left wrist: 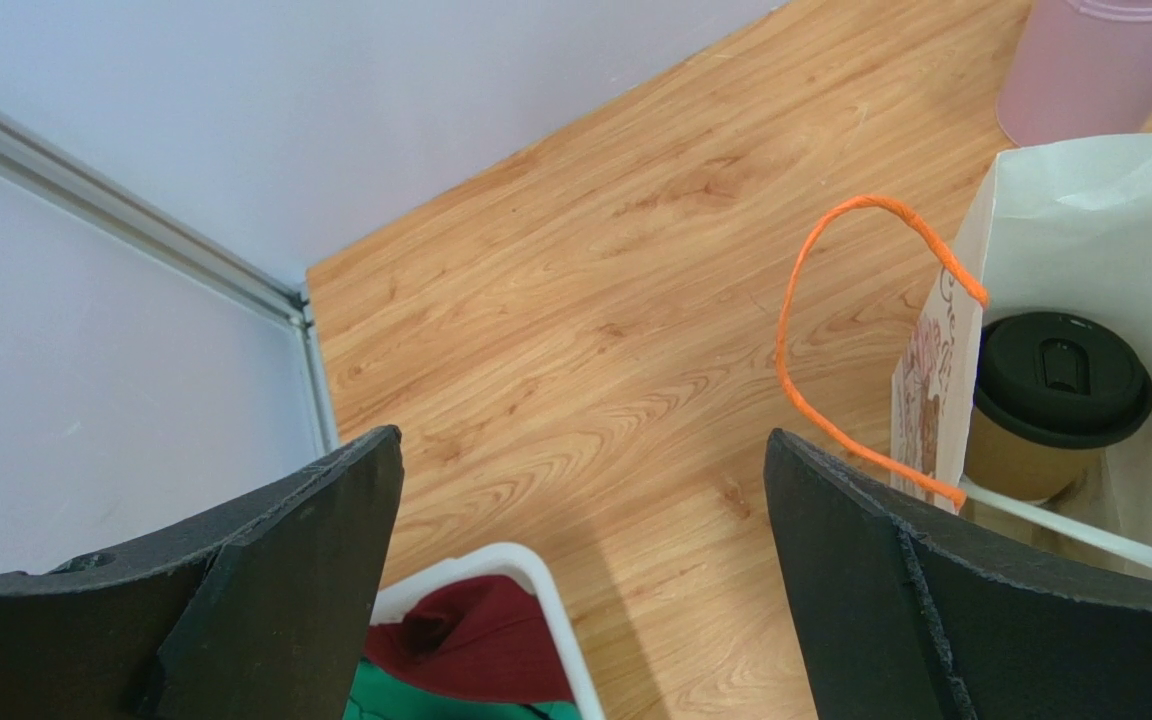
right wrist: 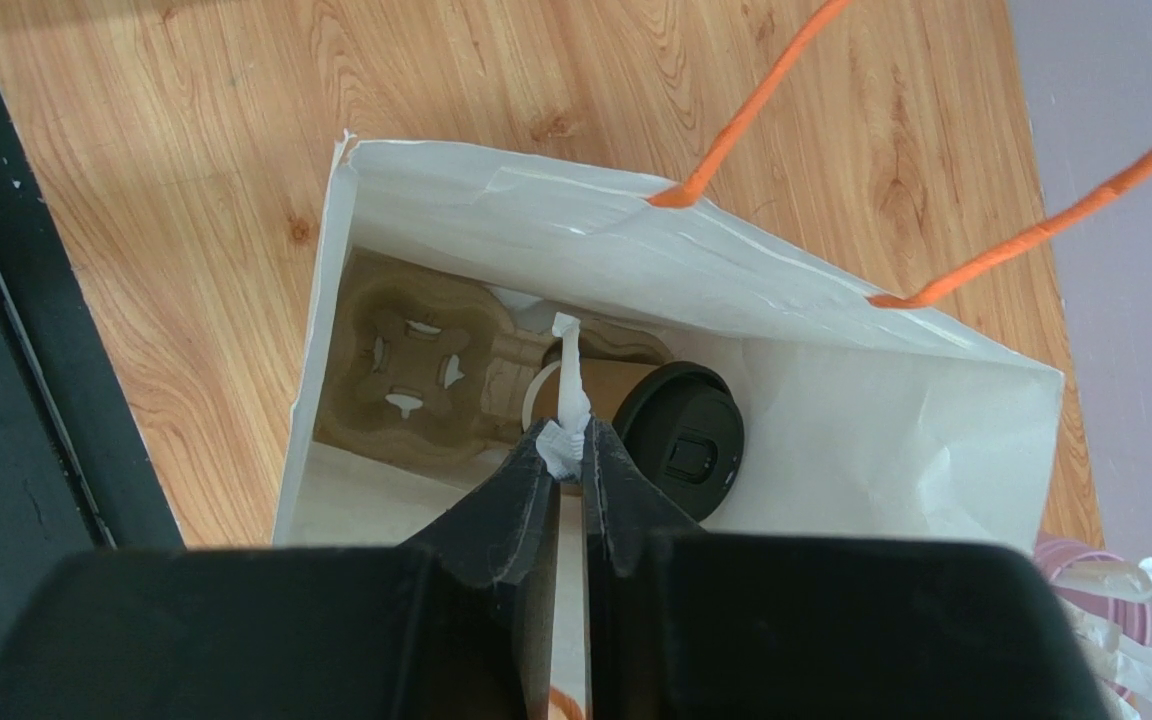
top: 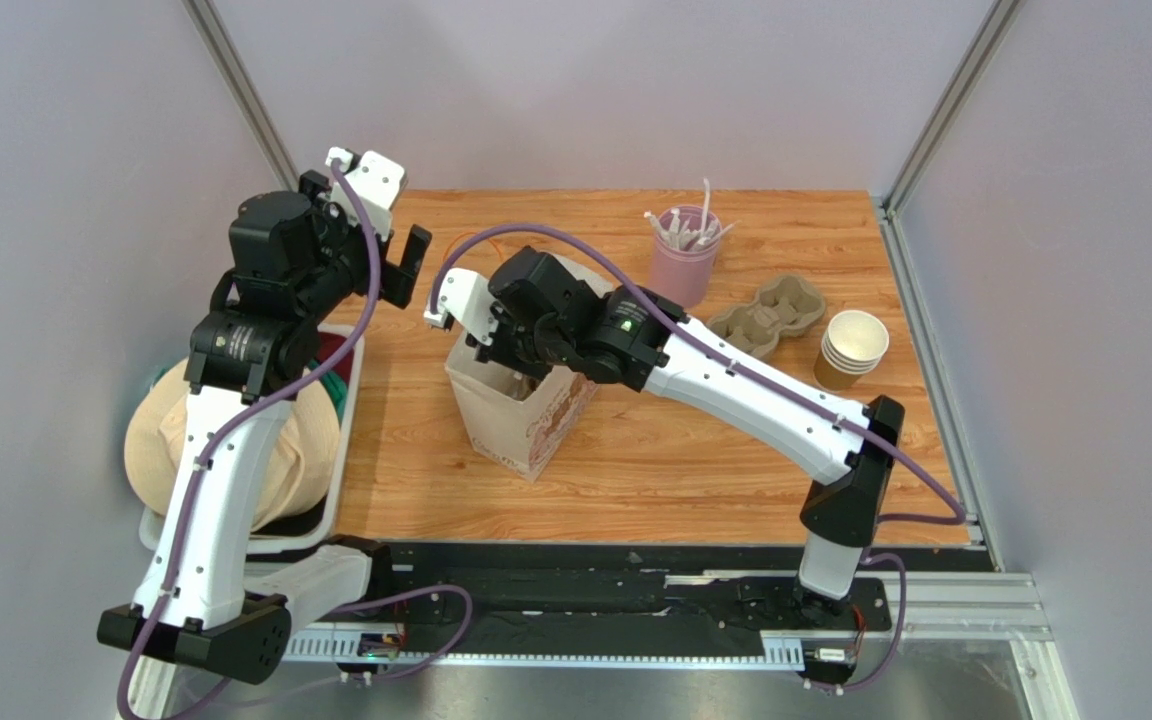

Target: Pack the takeout coffee

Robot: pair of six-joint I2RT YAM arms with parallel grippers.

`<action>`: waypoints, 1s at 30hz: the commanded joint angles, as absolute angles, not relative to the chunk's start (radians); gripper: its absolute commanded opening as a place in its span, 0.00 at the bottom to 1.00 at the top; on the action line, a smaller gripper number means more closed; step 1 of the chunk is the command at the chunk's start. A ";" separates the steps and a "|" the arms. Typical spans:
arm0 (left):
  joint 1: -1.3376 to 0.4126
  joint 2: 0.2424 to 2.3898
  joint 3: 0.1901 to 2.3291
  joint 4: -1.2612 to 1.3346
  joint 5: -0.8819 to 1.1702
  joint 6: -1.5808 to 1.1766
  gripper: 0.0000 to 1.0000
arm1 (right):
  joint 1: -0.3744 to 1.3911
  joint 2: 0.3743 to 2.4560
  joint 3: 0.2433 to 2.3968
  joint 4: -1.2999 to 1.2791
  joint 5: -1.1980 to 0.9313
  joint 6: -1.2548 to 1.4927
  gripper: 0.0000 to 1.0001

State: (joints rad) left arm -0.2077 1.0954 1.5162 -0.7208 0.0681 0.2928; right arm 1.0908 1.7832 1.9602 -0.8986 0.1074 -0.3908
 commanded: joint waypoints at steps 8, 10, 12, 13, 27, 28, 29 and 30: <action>-0.190 1.071 1.503 -0.692 0.101 0.264 0.99 | 1.097 1.805 1.971 -0.831 0.153 -0.423 0.25; -0.189 1.069 1.503 -0.692 0.103 0.264 0.99 | 1.098 1.795 1.979 -0.845 0.143 -0.423 0.34; -0.189 1.069 1.503 -0.693 0.104 0.262 0.99 | 1.104 1.786 1.985 -0.859 0.137 -0.429 0.40; -0.187 1.069 1.503 -0.692 0.106 0.261 0.99 | 1.109 1.781 1.990 -0.868 0.135 -0.433 0.47; -0.181 1.058 1.511 -0.707 0.155 0.259 0.99 | 1.100 1.691 2.382 -1.042 0.141 -0.413 0.83; -0.179 1.057 1.516 -0.713 0.173 0.259 0.99 | 1.089 1.683 2.391 -1.040 0.152 -0.410 0.85; -0.179 1.055 1.517 -0.715 0.179 0.255 0.99 | 1.065 1.674 2.388 -1.031 0.169 -0.407 0.86; -0.179 1.052 1.520 -0.715 0.186 0.249 0.99 | 1.049 1.657 2.381 -1.020 0.225 -0.408 0.86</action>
State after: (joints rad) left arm -0.1871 1.0821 1.5005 -0.7185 0.1356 0.2813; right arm 1.0966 1.7370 2.3432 -1.0214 0.1150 -0.4126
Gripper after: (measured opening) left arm 0.987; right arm 0.851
